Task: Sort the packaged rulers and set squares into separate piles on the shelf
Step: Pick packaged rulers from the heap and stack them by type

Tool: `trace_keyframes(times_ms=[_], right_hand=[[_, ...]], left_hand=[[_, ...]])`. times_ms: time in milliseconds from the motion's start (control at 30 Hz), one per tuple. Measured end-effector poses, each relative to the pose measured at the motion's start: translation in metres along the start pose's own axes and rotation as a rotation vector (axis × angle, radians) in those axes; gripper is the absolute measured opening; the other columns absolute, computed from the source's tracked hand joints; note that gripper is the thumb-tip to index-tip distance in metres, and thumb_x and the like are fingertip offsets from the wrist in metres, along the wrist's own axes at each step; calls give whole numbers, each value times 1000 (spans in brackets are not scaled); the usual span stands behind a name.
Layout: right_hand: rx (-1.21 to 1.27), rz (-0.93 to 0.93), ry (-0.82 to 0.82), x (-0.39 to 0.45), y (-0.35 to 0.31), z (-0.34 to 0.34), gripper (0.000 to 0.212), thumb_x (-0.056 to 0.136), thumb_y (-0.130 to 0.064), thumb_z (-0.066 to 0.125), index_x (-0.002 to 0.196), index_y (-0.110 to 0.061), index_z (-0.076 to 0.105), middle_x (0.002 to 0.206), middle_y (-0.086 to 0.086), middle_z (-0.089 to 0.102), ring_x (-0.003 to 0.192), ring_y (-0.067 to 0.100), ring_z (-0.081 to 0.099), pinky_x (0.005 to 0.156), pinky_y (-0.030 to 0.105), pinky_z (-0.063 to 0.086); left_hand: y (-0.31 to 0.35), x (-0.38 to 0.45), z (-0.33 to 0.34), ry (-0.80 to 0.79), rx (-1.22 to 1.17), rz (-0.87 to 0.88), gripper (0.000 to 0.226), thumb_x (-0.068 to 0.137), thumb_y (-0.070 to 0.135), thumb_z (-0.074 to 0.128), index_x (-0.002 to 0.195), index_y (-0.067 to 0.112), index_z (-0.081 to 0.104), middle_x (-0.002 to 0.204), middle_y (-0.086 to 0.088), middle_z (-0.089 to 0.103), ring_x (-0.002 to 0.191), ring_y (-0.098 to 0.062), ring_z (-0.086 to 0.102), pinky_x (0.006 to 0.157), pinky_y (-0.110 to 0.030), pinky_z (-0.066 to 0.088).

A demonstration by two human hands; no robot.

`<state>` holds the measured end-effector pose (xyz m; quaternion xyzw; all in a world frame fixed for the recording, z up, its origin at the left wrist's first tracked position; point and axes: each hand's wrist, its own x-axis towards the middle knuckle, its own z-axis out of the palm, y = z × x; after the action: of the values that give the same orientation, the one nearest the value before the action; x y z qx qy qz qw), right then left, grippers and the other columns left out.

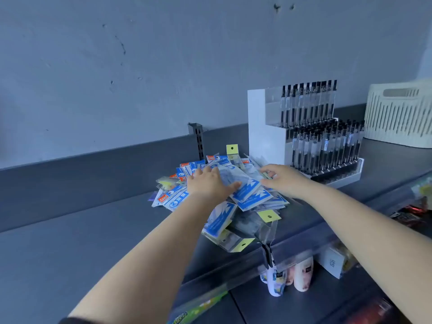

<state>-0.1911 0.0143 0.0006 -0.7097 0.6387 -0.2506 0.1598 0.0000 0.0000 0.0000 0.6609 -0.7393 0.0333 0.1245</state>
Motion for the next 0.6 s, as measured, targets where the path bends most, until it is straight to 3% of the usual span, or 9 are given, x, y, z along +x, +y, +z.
trace_keyframes(times_ms=[167, 400, 600], right_hand=[[14, 36, -34, 5, 4, 2, 40, 93, -27, 53, 132, -19, 49, 132, 8, 52, 112, 20, 55, 82, 22, 40], [-109, 108, -102, 12, 2, 9, 47, 94, -36, 48, 136, -15, 41, 140, 9, 46, 122, 24, 48, 97, 31, 40], [129, 102, -5, 15, 8, 12, 50, 91, -22, 59, 136, -13, 41, 138, 7, 50, 120, 23, 52, 101, 37, 43]], left_hand=[[-2, 5, -3, -64, -47, -197, 106, 69, 83, 45, 145, 12, 25, 150, -11, 29, 140, -30, 22, 110, -44, 23], [-19, 7, -6, -49, -173, -331, 111, 67, 78, 55, 146, 9, 18, 147, -12, 31, 137, -32, 24, 108, -41, 27], [-37, 9, -3, 15, -330, -341, 112, 66, 69, 67, 147, 9, 18, 147, -12, 33, 136, -30, 29, 109, -40, 31]])
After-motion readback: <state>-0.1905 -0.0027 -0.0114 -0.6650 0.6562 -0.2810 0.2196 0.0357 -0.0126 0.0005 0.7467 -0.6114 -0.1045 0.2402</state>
